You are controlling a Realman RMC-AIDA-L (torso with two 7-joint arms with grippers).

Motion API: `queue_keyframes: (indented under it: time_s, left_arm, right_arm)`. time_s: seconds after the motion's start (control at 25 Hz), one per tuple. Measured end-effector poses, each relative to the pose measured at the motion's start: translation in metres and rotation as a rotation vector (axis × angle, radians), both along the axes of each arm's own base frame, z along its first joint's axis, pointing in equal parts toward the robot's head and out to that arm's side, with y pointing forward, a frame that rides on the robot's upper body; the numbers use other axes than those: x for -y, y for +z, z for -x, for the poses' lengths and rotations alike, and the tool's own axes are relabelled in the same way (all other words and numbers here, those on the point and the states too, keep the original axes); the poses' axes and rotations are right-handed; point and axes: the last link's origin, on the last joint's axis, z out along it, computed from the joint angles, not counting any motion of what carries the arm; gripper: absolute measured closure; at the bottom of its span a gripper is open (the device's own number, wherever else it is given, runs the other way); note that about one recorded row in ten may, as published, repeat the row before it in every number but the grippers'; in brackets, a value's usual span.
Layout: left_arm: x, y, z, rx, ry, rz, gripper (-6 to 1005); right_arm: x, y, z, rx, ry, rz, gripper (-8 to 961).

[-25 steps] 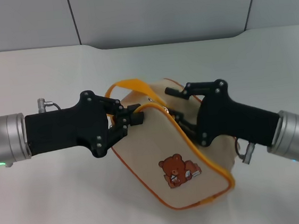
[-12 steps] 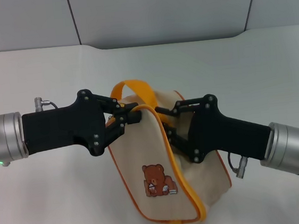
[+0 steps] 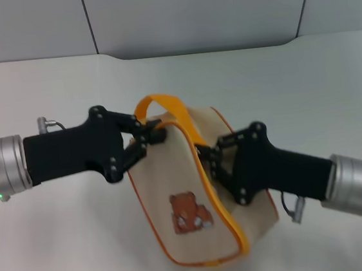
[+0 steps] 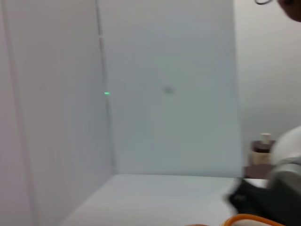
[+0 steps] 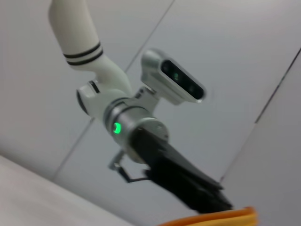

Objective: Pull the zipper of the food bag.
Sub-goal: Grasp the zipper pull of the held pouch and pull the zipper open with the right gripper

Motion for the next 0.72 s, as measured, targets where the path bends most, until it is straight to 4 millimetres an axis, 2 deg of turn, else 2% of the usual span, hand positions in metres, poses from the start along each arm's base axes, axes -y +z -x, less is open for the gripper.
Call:
queue_keyframes:
  time_s: [0.04,0.16,0.2,0.28,0.4,0.56,0.68,0.72]
  left_arm:
    - [0.0,0.0,0.0,0.0,0.0,0.0,933]
    - [-0.008,0.004,0.006,0.002,0.069,-0.044,933]
    - [-0.01,0.005,0.008,0.0,0.089,-0.054,933]
    - [-0.013,0.005,0.013,-0.007,0.127,-0.07,933]
    - [-0.015,0.005,0.015,-0.011,0.143,-0.075,932]
    - [-0.015,0.004,0.015,-0.011,0.151,-0.071,932]
    - [-0.015,0.002,0.014,-0.001,0.172,-0.056,932]
    - [-0.015,0.002,0.014,-0.001,0.172,-0.056,932]
  right_arm:
    - [0.0,0.0,0.0,0.0,0.0,0.0,920]
    - [0.018,0.011,-0.022,0.054,-0.01,0.167,949]
    - [0.018,0.011,-0.022,0.054,-0.01,0.167,950]
    - [0.03,0.027,-0.041,0.085,-0.063,0.259,950]
    - [0.037,0.037,-0.047,0.045,-0.103,0.27,951]
    - [0.032,0.047,-0.049,-0.032,-0.188,0.265,950]
    - [0.017,0.057,-0.046,-0.12,-0.345,0.379,951]
    - [0.017,0.057,-0.046,-0.12,-0.345,0.379,919]
